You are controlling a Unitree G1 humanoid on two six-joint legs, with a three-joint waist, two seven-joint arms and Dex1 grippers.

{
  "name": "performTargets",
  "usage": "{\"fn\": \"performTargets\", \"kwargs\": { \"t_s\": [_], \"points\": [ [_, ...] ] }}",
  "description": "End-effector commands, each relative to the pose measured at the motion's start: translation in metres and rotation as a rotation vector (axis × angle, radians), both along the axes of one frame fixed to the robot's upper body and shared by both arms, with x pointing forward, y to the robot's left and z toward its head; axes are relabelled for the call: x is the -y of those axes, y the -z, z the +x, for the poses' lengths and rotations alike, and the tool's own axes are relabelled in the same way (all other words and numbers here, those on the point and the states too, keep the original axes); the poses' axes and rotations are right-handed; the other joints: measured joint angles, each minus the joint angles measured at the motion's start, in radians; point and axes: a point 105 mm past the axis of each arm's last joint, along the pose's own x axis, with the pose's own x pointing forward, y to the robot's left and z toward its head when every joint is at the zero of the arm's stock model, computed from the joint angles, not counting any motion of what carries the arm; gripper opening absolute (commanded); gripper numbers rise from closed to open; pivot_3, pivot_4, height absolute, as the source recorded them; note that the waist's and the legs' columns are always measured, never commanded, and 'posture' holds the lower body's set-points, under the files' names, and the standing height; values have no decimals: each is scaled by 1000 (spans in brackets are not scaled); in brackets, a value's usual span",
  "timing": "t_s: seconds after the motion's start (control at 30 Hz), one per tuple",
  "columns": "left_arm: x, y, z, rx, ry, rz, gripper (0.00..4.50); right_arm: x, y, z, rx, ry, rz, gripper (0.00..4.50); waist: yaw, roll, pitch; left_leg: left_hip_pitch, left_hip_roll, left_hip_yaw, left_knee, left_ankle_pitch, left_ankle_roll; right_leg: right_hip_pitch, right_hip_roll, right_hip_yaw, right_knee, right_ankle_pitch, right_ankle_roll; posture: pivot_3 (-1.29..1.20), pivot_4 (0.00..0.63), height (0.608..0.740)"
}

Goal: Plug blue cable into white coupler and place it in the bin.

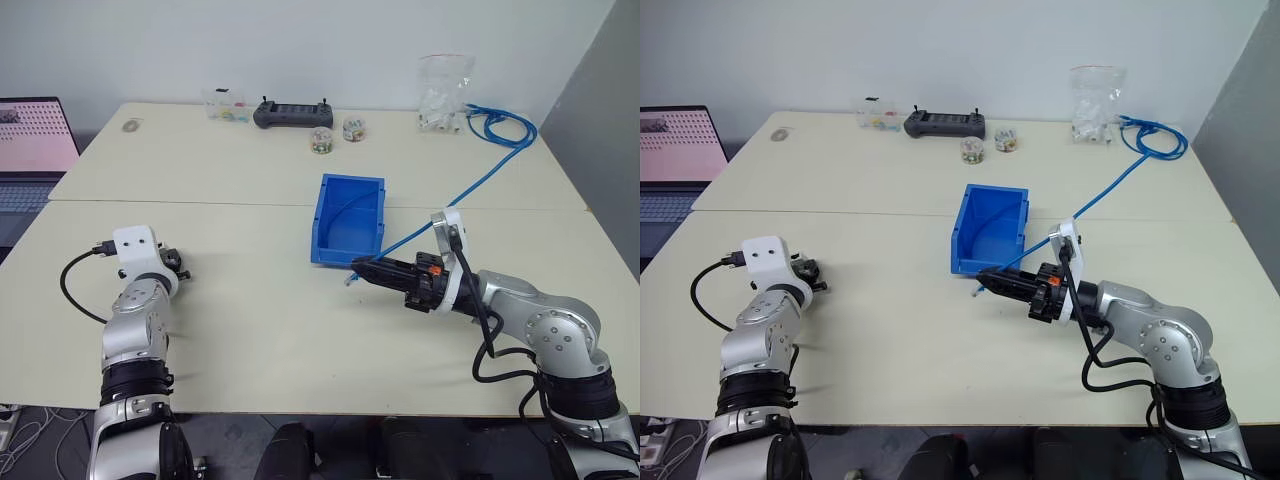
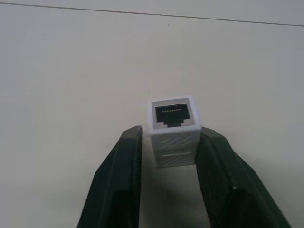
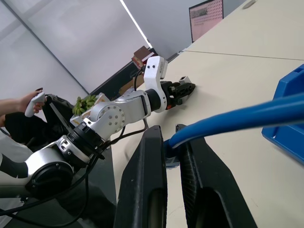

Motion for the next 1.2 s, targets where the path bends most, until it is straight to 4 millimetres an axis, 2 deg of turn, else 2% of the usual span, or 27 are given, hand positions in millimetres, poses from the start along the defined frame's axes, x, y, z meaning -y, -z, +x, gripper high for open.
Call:
{"fn": "performTargets", "kwargs": {
  "t_s": [0.03,0.2,0.33,0.4,0.53,0.63,0.73,0.83,0.93,1.2],
  "points": [
    [-4,-10,2,24,-1,42,778,0,-13,-4,55,-10,23,108,0,0,0,0,0,0,0,0,0,0,0,0,0,0,0,0,150,740],
    [-2,-8,-1,18,16,40,781,-1,-12,-5,56,-8,22,108,0,0,0,0,0,0,0,0,0,0,0,0,0,0,0,0,150,740],
    [38,-4,-11,34,268,-27,781,1,-10,-7,77,7,-7,108,-3,0,0,0,0,1,0,0,0,0,0,1,0,0,0,0,150,740],
    [73,-4,-23,19,479,-71,781,4,-8,-9,86,22,-24,108,-1,0,0,0,0,1,0,0,0,0,-1,1,0,0,0,0,150,740],
    [136,-23,-59,-13,986,-67,781,10,-4,-19,129,51,-68,108,5,0,0,-2,-1,0,0,0,0,0,-2,0,-1,0,0,0,150,740],
    [164,-29,-81,-71,1286,-30,781,12,-2,-24,140,66,-77,108,1,0,0,-2,-1,-1,0,0,0,0,-1,-1,-1,0,0,0,150,740],
    [192,-21,-99,-172,1610,104,781,9,9,-32,184,50,-158,108,0,2,-1,0,-1,0,0,0,0,0,0,0,0,0,0,0,150,740],
    [203,-10,-102,-230,1771,185,781,5,17,-37,234,31,-219,108,-2,2,-1,1,-1,2,0,0,0,0,1,1,-1,-1,0,0,150,740],
    [211,5,-97,-287,1893,299,781,2,23,-40,281,11,-263,108,-4,2,-1,0,0,2,0,0,0,0,2,1,-1,-1,1,0,150,740],
    [216,27,-83,-344,1964,406,781,-7,30,-33,373,-30,-314,108,-4,1,-1,0,-1,1,0,0,1,0,2,1,0,-3,4,0,150,740]
  ]
}}
